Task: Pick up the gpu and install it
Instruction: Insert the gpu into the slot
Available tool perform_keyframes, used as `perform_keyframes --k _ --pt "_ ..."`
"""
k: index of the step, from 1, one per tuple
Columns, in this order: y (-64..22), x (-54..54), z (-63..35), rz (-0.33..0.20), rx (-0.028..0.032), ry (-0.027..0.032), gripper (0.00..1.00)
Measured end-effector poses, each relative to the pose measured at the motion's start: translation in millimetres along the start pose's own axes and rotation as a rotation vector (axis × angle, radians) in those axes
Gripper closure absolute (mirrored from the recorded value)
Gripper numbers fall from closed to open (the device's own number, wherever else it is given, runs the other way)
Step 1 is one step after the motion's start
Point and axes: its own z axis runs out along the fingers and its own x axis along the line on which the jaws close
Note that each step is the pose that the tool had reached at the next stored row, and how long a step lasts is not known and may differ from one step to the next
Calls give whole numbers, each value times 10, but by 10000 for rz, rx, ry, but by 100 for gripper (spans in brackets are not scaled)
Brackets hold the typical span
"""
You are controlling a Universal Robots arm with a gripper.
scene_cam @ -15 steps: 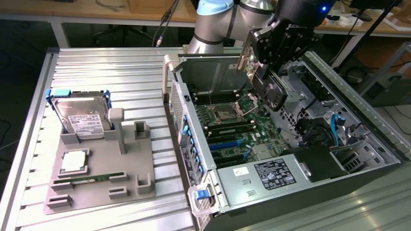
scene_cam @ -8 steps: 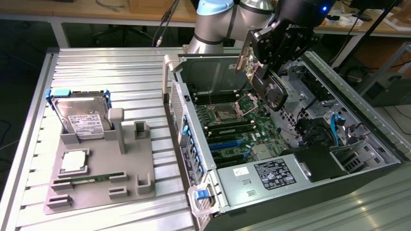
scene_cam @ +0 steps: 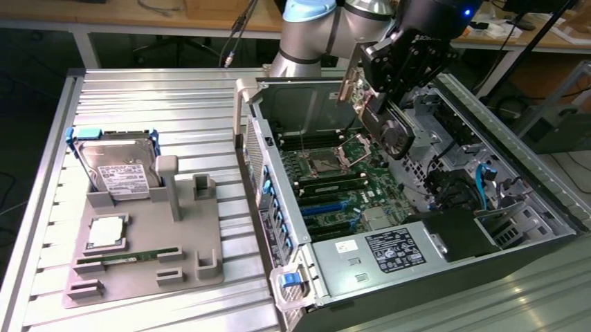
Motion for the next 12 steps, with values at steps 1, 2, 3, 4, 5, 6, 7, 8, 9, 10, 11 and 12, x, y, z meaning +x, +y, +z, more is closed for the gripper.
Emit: perform_keyframes --k 1,2,3,4,5,6,7,8,9,10,11,12 --pt "0 0 0 -29 0 2 73" --pt "0 0 0 -56 -1 4 73" --pt "0 0 0 -81 -1 5 73" --pt "0 0 0 -106 -2 6 73" --pt "0 0 0 -130 -2 8 73" --pt "0 0 0 -162 -2 10 73" --pt "0 0 0 -181 -2 11 73" --pt "0 0 0 -217 -3 13 73" --pt "0 0 0 -239 -3 14 73" --pt "0 0 0 -262 -3 16 73" --pt "0 0 0 -294 -5 17 73" --pt "0 0 0 -335 -5 20 73"
